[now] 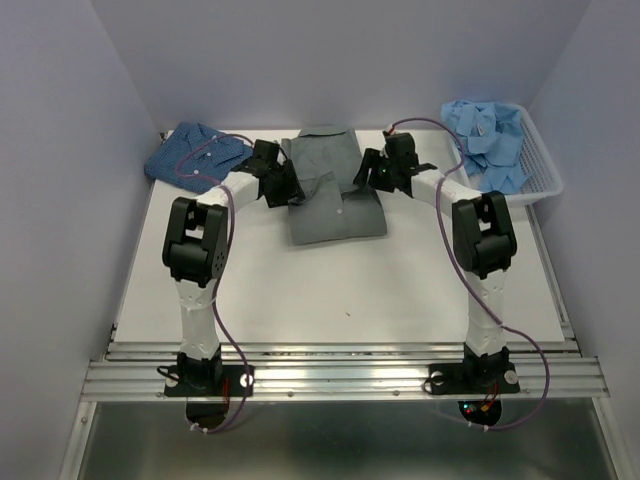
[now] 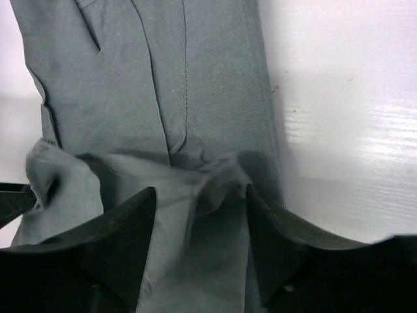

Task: Fold and stack the long sleeve shirts
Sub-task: Fold the shirt

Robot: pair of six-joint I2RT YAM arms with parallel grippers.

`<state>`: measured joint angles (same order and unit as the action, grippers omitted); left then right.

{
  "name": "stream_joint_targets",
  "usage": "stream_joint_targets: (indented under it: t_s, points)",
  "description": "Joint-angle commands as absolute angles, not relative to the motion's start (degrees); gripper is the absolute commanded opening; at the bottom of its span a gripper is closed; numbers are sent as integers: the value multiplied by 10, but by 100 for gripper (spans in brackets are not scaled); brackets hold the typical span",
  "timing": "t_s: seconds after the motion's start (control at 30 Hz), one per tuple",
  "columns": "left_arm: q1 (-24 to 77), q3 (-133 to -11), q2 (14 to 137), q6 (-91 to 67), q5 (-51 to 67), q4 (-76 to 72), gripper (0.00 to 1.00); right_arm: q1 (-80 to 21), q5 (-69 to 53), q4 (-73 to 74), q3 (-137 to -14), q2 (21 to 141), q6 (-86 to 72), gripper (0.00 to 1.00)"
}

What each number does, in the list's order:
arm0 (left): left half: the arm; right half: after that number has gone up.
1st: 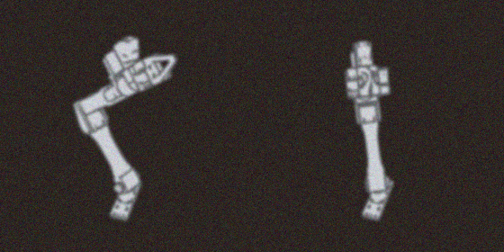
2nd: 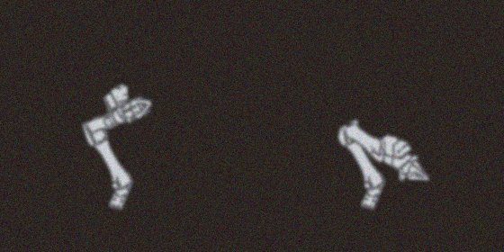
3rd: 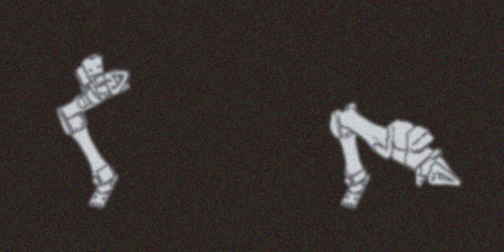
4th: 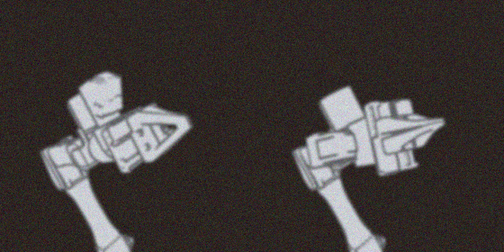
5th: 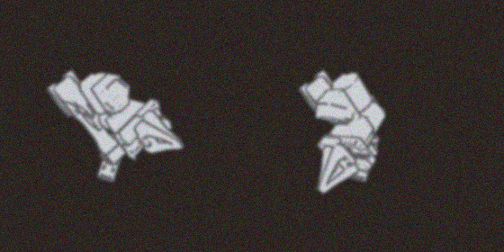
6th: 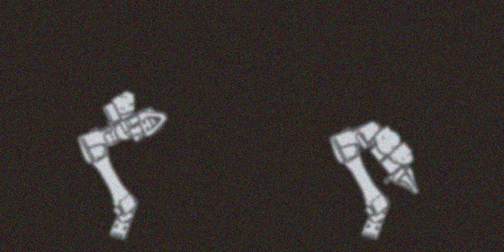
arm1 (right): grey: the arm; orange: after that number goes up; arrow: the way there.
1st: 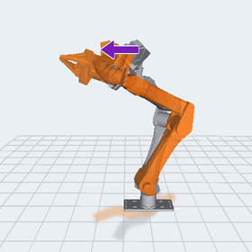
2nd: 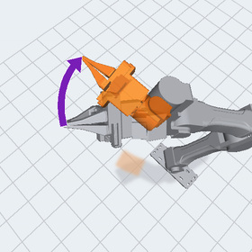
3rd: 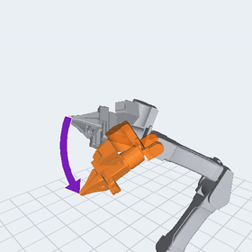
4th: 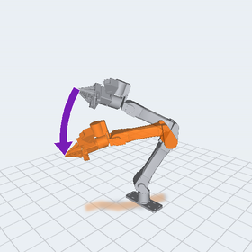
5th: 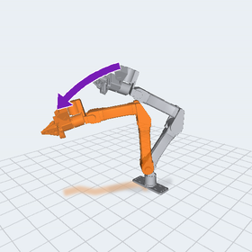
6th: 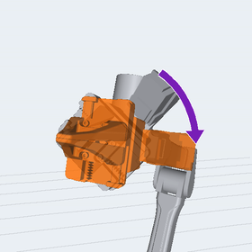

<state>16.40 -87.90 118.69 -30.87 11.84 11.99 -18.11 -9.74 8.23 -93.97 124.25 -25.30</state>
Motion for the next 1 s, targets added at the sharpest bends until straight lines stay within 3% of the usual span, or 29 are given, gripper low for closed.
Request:
stream_joint_targets:
  t_s: [0.0,0.17,0.3,0.43,0.6,0.8,0.97]
  points:
    - [161,-909,1165,-294,106,122,71,-177,-121,52,-961,1209,-242,73]
    - [161,-895,1116,-289,102,121,86,-177,-148,52,-921,1140,-238,100]
    - [163,-869,1071,-285,91,119,99,-177,-159,53,-866,1081,-237,100]
    - [163,-837,1027,-285,88,116,99,-177,-198,52,-806,1023,-248,100]
    - [170,-781,962,-287,93,101,99,-182,-375,-23,-733,989,-292,100]
    - [198,-666,918,-305,190,4,99,-205,-489,-155,-730,1052,-371,100]
    - [220,-644,976,-331,250,-42,99,-205,-515,-218,-792,1150,-413,100]
